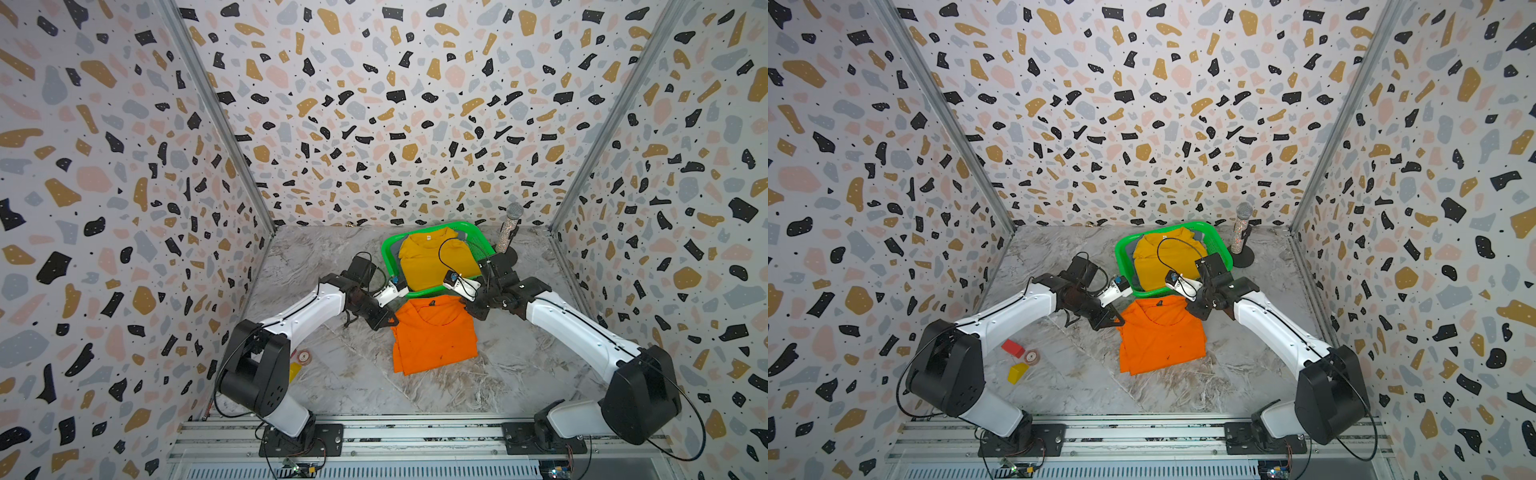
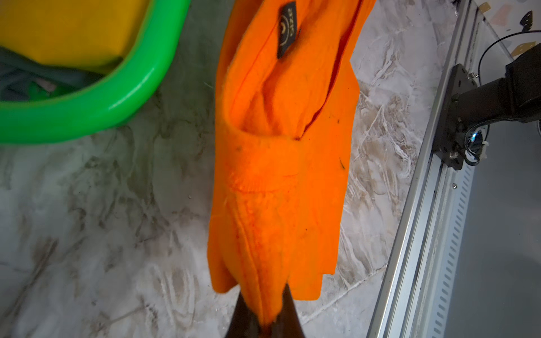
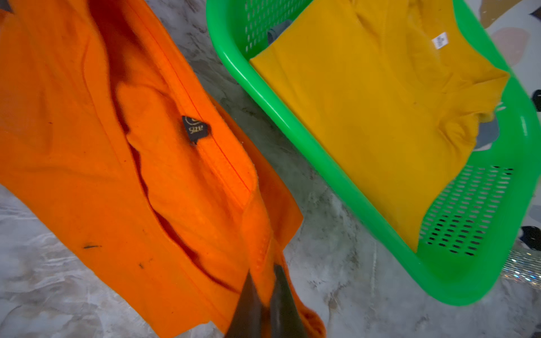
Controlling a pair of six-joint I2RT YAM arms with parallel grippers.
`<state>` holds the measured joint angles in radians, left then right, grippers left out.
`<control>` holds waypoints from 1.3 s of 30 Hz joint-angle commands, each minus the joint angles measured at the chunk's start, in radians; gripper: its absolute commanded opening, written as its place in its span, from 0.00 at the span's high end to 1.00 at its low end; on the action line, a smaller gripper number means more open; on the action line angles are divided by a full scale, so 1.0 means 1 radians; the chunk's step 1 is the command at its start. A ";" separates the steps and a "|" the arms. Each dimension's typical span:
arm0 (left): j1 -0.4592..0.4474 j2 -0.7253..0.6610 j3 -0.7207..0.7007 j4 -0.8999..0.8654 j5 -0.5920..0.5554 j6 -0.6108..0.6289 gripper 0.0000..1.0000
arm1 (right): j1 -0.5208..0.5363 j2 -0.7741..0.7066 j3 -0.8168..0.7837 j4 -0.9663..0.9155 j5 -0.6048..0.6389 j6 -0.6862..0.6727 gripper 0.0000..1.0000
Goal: Put the folded t-shirts into the basket
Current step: Pick up the T-shirt from the center of the board, then place the T-shirt at the center of the board.
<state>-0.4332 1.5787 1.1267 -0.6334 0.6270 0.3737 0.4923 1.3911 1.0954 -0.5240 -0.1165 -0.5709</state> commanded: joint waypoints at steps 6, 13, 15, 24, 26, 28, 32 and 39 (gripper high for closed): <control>-0.020 0.047 0.175 0.020 0.054 -0.075 1.00 | -0.005 -0.024 0.116 -0.033 0.215 -0.006 1.00; -0.036 0.143 0.345 0.023 0.025 -0.109 1.00 | -0.035 0.034 0.234 -0.031 0.310 -0.010 1.00; -0.037 0.182 0.413 0.015 0.012 -0.113 1.00 | -0.046 0.070 0.282 -0.028 0.322 -0.016 1.00; -0.035 0.389 0.734 -0.032 -0.123 -0.093 1.00 | -0.104 0.314 0.557 0.000 0.369 -0.051 1.00; -0.032 0.440 0.788 -0.047 -0.167 -0.077 1.00 | -0.115 0.375 0.622 0.003 0.376 -0.056 1.00; -0.024 0.492 0.845 -0.051 -0.219 -0.064 1.00 | -0.125 0.440 0.688 0.009 0.384 -0.059 1.00; 0.007 0.563 0.928 -0.051 -0.231 -0.095 1.00 | -0.131 0.539 0.789 0.011 0.390 -0.066 1.00; 0.014 0.582 0.960 -0.105 -0.133 -0.137 1.00 | -0.130 0.578 0.840 -0.043 0.340 -0.037 1.00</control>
<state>-0.4263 2.1899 2.0739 -0.7361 0.4507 0.2634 0.3656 2.0167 1.9018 -0.5526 0.2417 -0.6258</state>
